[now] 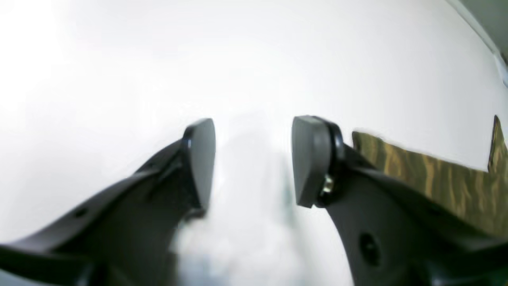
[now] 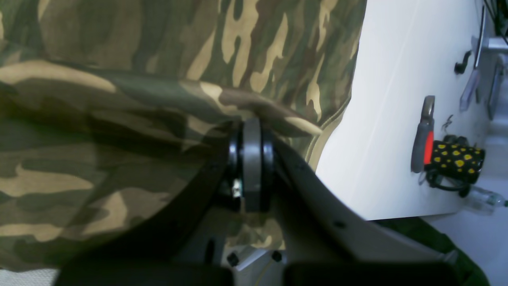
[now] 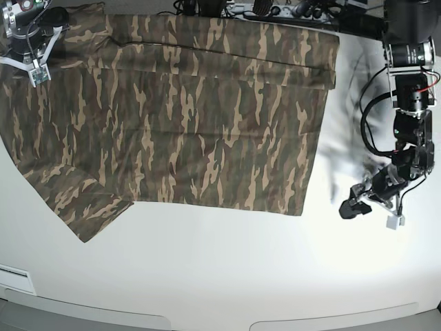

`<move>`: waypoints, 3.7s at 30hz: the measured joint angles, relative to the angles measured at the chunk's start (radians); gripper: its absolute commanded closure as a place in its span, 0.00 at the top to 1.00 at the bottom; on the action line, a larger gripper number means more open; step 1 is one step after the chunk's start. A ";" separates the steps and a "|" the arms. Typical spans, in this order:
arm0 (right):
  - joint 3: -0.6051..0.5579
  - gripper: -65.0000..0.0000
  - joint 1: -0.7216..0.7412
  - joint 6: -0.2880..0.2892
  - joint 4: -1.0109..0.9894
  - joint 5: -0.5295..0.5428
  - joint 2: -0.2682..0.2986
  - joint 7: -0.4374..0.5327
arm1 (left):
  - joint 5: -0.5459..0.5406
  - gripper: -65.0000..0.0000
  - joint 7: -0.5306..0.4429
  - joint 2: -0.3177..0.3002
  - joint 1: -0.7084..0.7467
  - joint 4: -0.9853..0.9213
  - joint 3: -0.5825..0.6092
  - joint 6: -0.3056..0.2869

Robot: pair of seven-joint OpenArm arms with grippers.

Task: Fold the T-shirt properly
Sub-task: 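Move the left gripper to the hem corner and the right gripper to the sleeve, then grasp the hem edge with both grippers and fold it over toward the collar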

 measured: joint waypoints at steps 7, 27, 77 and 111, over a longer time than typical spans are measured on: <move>0.000 0.00 0.036 0.000 0.000 0.001 -0.002 0.003 | -0.040 0.49 0.055 0.071 -0.080 -0.091 0.135 -0.033; 0.000 0.34 0.325 0.017 -0.005 0.060 -0.004 0.074 | -0.091 0.00 0.226 0.150 -0.097 -0.083 0.262 -0.036; 0.002 0.00 1.392 0.697 -1.512 0.885 0.006 -0.087 | -0.063 0.00 0.203 0.150 -0.094 -0.083 0.262 -0.088; 0.000 0.00 1.421 0.700 -1.270 1.052 0.085 -0.280 | -0.053 0.00 0.391 0.149 -0.299 -0.103 0.272 -0.262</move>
